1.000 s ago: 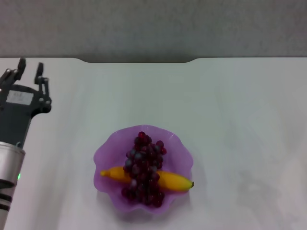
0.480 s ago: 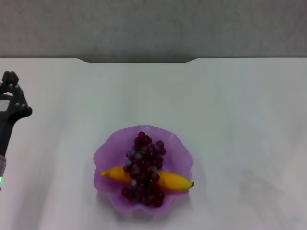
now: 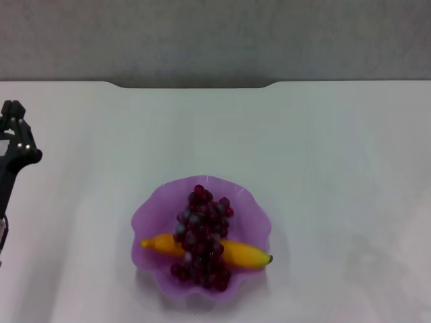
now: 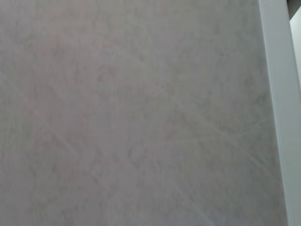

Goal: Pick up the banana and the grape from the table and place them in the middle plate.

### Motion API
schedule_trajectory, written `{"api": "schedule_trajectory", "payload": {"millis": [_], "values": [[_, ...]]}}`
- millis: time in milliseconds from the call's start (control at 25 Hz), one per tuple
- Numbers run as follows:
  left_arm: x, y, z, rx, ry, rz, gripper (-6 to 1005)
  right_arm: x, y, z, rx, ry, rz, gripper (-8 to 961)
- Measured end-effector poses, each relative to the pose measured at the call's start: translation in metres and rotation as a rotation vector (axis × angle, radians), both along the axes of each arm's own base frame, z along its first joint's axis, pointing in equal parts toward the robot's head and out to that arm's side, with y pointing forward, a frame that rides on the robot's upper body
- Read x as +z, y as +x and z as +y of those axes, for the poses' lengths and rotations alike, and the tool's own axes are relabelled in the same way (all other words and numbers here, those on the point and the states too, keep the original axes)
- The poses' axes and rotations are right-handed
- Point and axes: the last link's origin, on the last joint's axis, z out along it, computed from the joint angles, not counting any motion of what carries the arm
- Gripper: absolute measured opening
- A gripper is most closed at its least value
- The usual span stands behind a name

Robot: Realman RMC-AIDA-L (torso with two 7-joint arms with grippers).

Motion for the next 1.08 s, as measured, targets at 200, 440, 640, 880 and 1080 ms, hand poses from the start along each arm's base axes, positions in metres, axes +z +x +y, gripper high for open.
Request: {"api": "schedule_trajectory", "payload": {"millis": [200,440,640,880,1080], "values": [[0.001,0.001,0.005,-0.014,-0.006,-0.012,62,-0.001,0.002,0.002,-0.015,-0.008,0.001,26],[-0.002,0.003,0.004,-0.044,-0.03,0.034,62,-0.001,0.002,0.004,-0.022,-0.009,0.001,24],[-0.006,0.008,0.007,-0.083,-0.05,0.082,62,-0.001,0.003,0.006,-0.031,-0.012,0.002,24],[-0.008,-0.003,0.004,-0.063,-0.114,-0.001,62,-0.006,-0.001,0.011,-0.02,-0.04,-0.007,25],[-0.006,-0.018,0.003,-0.019,-0.153,-0.054,62,-0.006,0.0,0.011,-0.027,-0.038,-0.033,22]]}}
